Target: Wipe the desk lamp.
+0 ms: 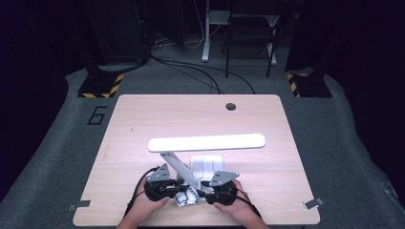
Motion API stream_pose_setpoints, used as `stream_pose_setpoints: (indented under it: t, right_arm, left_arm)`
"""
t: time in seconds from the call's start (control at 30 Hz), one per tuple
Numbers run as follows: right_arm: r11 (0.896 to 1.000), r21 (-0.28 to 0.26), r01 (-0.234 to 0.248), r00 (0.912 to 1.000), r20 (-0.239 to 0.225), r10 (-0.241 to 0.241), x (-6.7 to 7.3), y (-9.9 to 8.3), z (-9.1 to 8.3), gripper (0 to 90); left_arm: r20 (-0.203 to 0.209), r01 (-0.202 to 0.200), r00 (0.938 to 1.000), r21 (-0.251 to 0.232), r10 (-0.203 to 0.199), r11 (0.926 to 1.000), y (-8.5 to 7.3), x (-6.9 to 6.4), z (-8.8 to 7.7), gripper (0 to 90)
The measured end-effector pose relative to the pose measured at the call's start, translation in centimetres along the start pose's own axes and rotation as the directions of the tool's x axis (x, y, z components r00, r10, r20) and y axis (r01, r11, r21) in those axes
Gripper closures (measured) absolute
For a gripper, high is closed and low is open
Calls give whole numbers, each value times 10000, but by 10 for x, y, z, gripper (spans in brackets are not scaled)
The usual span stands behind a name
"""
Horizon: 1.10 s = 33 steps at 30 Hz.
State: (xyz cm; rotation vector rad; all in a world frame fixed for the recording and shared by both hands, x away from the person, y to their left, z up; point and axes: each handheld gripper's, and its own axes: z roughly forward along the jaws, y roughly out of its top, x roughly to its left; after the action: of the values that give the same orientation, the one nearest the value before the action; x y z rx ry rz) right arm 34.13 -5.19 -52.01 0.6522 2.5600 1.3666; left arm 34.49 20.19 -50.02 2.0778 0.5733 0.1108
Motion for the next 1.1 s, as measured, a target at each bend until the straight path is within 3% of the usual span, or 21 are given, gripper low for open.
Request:
stream_pose_setpoints:
  t: [0.43,0.57,0.9,1.1]
  right_arm:
    - [9999,-58,88,10000,-11,-88,0,0,0,587]
    - [9999,-61,86,10000,-16,-86,0,0,0,587]
    - [10000,-53,76,10000,-29,-76,0,0,0,587]
    - [9999,-78,72,10000,-31,-72,0,0,1,587]
  left_arm:
    - [-167,-30,9999,570,40,9984,-3,3,17,777]
    - [-279,-66,9996,416,78,9991,-3,1,17,777]
    - [-46,-109,9999,198,110,9997,-2,1,10,778]
    - [28,-59,10000,-196,60,9998,0,-2,2,779]
